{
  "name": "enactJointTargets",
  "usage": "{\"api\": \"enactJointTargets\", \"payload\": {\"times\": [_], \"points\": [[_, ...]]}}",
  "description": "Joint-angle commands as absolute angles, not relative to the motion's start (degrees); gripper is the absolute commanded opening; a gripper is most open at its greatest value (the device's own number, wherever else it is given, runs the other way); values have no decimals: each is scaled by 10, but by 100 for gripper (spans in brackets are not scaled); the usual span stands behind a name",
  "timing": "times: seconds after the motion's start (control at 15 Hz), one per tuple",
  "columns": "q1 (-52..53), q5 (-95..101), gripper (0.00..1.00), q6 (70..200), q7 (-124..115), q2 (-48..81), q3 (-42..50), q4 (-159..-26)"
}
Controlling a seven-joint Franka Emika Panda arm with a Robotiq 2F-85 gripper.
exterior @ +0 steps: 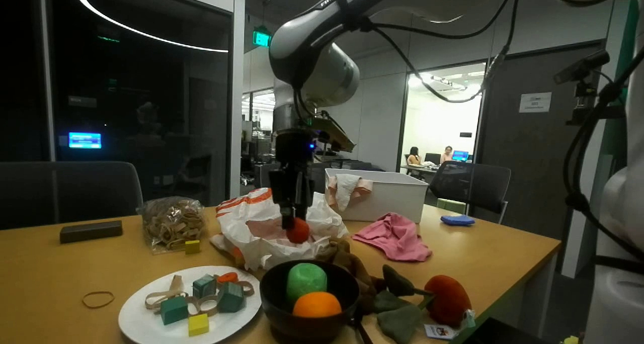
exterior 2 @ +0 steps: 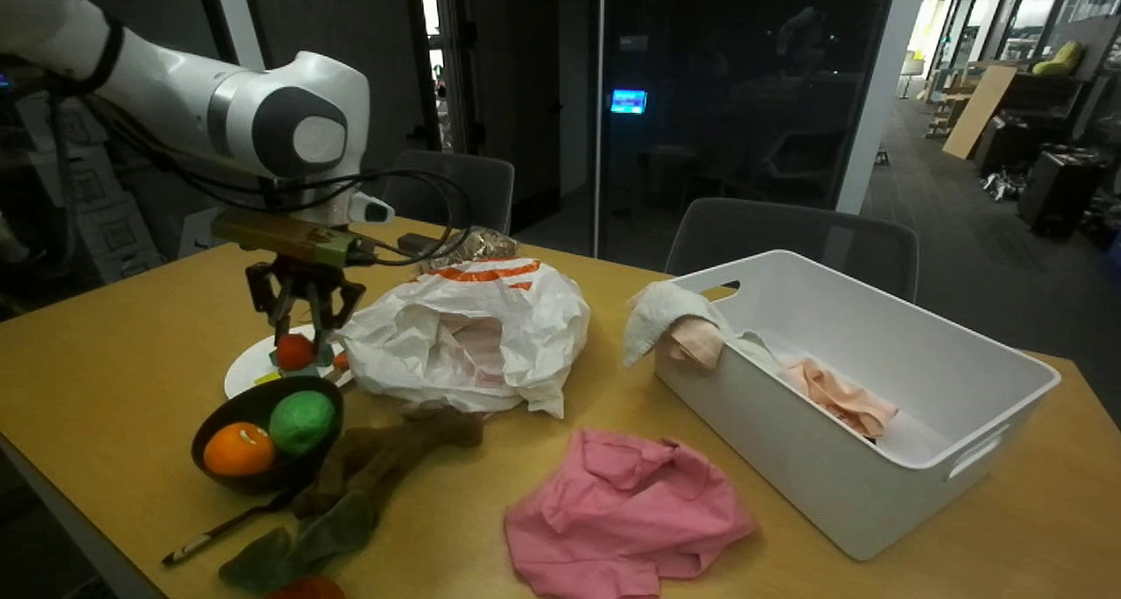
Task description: Pick up the orange toy, green apple toy and small red toy and put them into the black bowl one by one
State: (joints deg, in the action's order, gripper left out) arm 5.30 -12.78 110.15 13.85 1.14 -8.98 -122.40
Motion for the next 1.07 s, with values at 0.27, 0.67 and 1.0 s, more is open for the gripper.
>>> {"api": "enactJointTargets", "payload": {"times": [0.27, 0.67, 1.0], "points": [[93, -46, 22, 1190, 205, -85, -98, -1364], [100, -74, 86, 1215, 219, -96, -88, -1387], [93, -100, 100, 1201, 210, -127, -70, -1374]]}}
